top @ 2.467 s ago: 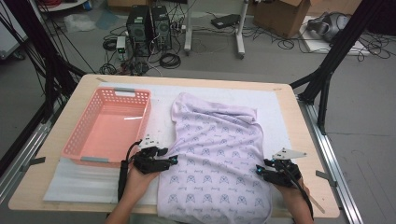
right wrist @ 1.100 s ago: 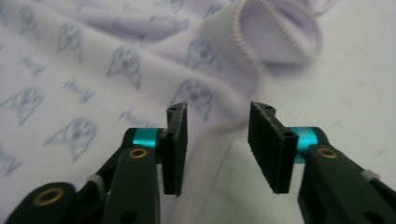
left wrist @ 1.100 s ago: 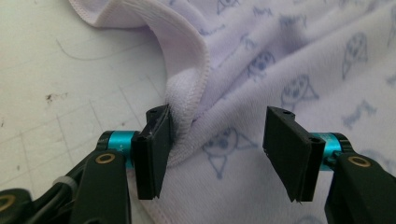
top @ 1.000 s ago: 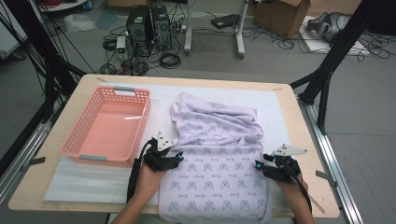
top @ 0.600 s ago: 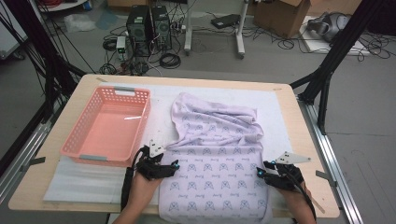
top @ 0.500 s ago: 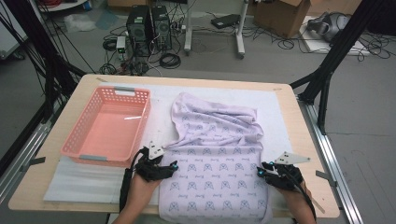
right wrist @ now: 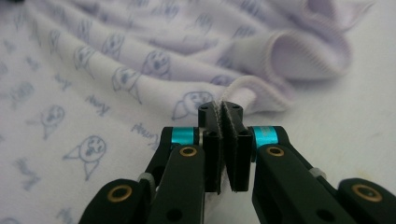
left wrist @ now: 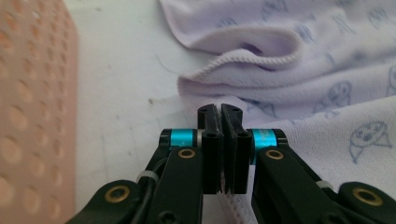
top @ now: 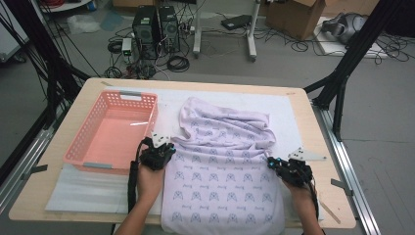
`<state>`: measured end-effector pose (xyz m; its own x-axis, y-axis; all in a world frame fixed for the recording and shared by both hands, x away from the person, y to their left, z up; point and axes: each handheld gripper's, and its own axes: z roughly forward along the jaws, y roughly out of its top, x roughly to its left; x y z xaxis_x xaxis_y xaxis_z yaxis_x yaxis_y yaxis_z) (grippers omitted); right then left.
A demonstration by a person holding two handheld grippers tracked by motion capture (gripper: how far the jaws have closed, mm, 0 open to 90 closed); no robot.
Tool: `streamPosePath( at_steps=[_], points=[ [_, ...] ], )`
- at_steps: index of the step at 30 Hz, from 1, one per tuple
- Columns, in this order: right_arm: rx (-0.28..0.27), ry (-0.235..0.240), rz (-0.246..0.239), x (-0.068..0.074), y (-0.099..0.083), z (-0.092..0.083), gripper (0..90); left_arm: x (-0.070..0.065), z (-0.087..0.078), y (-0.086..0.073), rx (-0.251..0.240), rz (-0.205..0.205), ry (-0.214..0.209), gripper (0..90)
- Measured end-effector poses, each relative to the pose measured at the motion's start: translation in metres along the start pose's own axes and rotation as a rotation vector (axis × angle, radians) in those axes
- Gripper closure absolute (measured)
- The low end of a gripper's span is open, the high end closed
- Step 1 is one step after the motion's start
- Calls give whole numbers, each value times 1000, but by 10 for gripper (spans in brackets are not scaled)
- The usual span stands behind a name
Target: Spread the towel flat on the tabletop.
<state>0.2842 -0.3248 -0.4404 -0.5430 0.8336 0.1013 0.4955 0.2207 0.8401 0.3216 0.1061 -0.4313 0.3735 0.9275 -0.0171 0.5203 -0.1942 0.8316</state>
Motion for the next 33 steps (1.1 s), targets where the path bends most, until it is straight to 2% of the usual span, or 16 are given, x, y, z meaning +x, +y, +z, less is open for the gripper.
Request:
streamPosePath(
  at_steps=[1, 5, 7, 8, 9, 10, 11, 12, 15, 17, 19, 21, 23, 26, 29, 33],
  points=[
    [-14, -17, 11, -3, 3, 1, 865, 2, 3, 3, -7, -25, 9, 865],
    [18, -85, -14, -10, 12, 18, 865, 6, 19, 10, -3, -68, 24, 864],
    [60, -108, -30, -10, 15, 26, 853, 8, 25, 7, -1, -73, -23, 856],
    [77, -109, -21, -10, 15, 28, 826, 7, 26, 5, 12, -55, -47, 831],
    [87, -103, -13, -10, 15, 29, 736, 6, 26, 3, 34, -38, -73, 738],
    [97, -109, -4, -9, 14, 28, 655, 5, 24, 2, 68, -12, -102, 632],
    [98, -112, 0, -8, 12, 25, 635, 2, 21, 0, 80, 11, -119, 580],
    [97, -101, 9, -7, 9, 21, 614, 0, 15, -4, 53, 23, -129, 539],
    [107, -71, 7, -3, -1, 9, 563, -5, 3, -16, 40, 48, -197, 465],
    [123, -75, -26, 3, -8, -1, 512, -7, -3, -25, 58, 68, -240, 431],
    [143, -78, -52, 6, -13, -12, 492, -6, -11, -31, 58, 53, -276, 392],
    [131, -71, -57, 9, -19, -28, 481, -5, -22, -36, 52, 47, -309, 374],
    [127, -72, -48, 12, -27, -40, 478, -5, -28, -43, 63, 45, -322, 348],
    [129, -68, -43, 14, -40, -50, 480, -5, -38, -50, 74, 19, -328, 347],
    [136, -54, -20, 15, -46, -51, 496, -9, -47, -57, 72, 41, -325, 363],
    [127, -78, -50, 22, -50, -53, 550, -14, -58, -65, 67, 51, -313, 428]
  ],
)
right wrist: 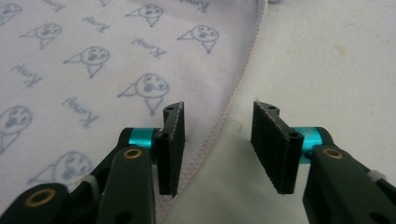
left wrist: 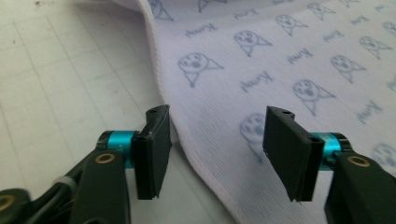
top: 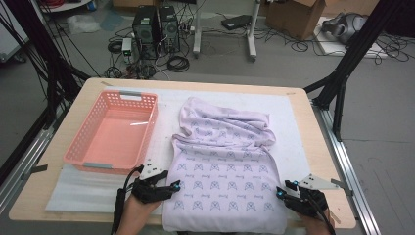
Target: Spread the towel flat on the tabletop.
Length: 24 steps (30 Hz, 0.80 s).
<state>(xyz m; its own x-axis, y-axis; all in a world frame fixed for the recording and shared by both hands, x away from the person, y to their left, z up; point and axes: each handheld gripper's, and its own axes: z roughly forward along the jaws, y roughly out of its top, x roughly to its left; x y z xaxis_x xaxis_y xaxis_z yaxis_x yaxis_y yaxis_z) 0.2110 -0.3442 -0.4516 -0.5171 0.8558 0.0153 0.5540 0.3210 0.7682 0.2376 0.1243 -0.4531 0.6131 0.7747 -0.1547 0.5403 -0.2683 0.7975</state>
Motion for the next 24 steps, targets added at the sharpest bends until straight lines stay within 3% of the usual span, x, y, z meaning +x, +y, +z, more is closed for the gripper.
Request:
streamPosePath(
  at_steps=[5, 8, 10, 12, 15, 17, 20, 24],
  points=[
    [-15, 3, -2, 8, -8, -8, 628, -11, -8, -12, -20, 38, 51, 549],
    [-10, 10, -26, 14, -10, -11, 741, -16, -9, -18, -54, 44, 86, 575],
    [-11, 18, -35, 18, -10, -11, 829, -17, -10, -19, -66, 39, 107, 641],
    [-23, 36, -11, 17, -12, -10, 849, -17, -11, -22, -76, 11, 79, 853],
    [-43, 73, 43, 12, -15, -10, 863, -20, -11, -23, -82, 14, 102, 874],
    [-41, 77, 35, 12, -15, -10, 870, -19, -11, -22, -81, -8, 92, 875],
    [-38, 73, 27, 12, -14, -11, 875, -13, -12, -21, -75, -63, 50, 876],
    [-29, 82, 17, 13, -14, -14, 878, -9, -17, -22, -60, -106, 6, 877]
  ],
)
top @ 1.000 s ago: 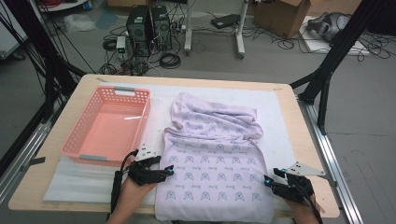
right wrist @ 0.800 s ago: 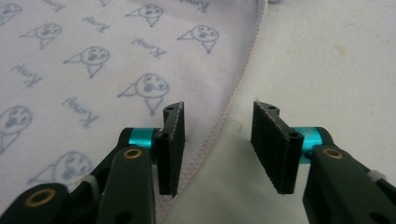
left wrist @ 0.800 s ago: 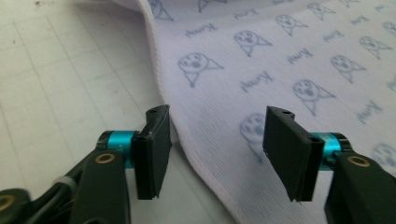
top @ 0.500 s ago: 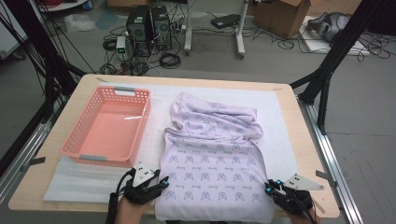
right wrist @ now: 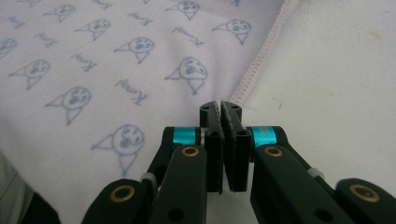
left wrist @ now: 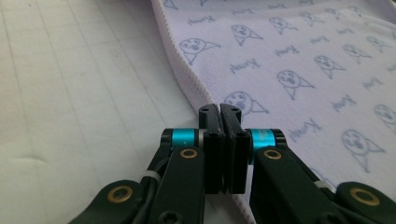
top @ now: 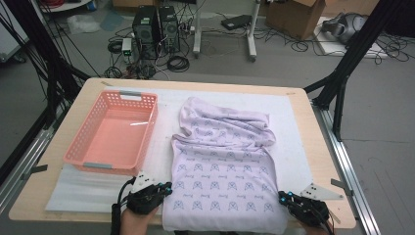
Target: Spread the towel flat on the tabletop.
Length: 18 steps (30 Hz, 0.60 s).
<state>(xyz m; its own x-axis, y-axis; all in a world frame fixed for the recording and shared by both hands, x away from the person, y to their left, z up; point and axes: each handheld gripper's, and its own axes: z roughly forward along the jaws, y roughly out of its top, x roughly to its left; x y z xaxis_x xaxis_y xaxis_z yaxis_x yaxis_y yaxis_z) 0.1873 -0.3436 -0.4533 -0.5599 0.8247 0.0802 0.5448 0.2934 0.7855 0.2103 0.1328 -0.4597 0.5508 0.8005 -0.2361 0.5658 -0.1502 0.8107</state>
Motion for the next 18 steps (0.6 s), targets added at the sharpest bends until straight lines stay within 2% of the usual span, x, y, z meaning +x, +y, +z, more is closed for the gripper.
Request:
streamPosePath(
  at_steps=[3, 7, 14, 18],
  points=[
    [0, 14, 1, 3, -2, -5, 879, 0, -6, -2, 8, -9, -24, 877],
    [0, 29, -19, 10, -6, -16, 879, 1, -19, -6, 0, -49, -51, 877],
    [-4, 55, -43, 21, -15, -38, 880, -5, -42, -15, 10, -51, -100, 878],
    [-1, 87, -42, 27, -24, -51, 879, -13, -53, -22, 25, -31, -112, 877]
  ],
)
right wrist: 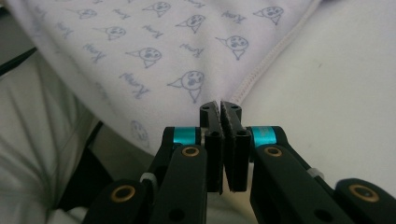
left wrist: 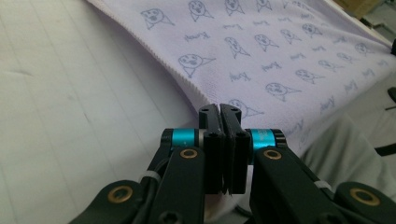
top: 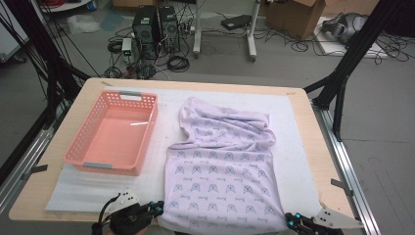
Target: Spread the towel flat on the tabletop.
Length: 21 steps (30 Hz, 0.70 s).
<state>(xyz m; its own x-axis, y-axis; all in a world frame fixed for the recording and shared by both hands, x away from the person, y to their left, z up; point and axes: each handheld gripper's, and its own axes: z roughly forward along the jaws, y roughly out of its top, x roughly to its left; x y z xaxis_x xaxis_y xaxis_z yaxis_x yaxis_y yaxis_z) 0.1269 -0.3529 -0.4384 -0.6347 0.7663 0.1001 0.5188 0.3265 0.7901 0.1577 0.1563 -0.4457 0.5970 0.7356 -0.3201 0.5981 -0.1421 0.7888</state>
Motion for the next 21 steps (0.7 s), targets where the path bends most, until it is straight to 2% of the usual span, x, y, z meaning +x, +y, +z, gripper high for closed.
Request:
streamPosePath(
  at_steps=[2, 3, 5, 8, 9, 11, 15, 17, 19, 21],
  points=[
    [14, 15, -4, 4, -4, -3, 873, -2, -1, -4, 13, 9, 2, 872],
    [25, 17, -3, 5, -5, -3, 848, -3, 1, -5, 10, 24, 20, 849],
    [22, -9, 12, 4, -6, 0, 684, -1, 6, -5, -36, 44, 66, 593],
    [-8, -60, 34, -2, 1, 5, 600, 4, 15, 5, -112, 24, 86, 458],
    [-12, -80, 30, -4, 5, 9, 575, 6, 19, 9, -117, 24, 87, 444],
    [-12, -105, 34, -8, 11, 17, 540, 11, 27, 16, -114, 23, 96, 438],
    [-12, -135, 66, -22, 26, 39, 512, 20, 51, 26, -59, -12, 95, 433],
    [5, -144, 74, -27, 30, 51, 511, 17, 56, 26, -64, 14, 89, 456],
    [22, -152, 74, -29, 31, 59, 543, 13, 57, 25, -59, 48, 108, 483],
    [9, -161, 84, -30, 31, 59, 632, 10, 57, 22, -62, 91, 151, 597]
  ],
)
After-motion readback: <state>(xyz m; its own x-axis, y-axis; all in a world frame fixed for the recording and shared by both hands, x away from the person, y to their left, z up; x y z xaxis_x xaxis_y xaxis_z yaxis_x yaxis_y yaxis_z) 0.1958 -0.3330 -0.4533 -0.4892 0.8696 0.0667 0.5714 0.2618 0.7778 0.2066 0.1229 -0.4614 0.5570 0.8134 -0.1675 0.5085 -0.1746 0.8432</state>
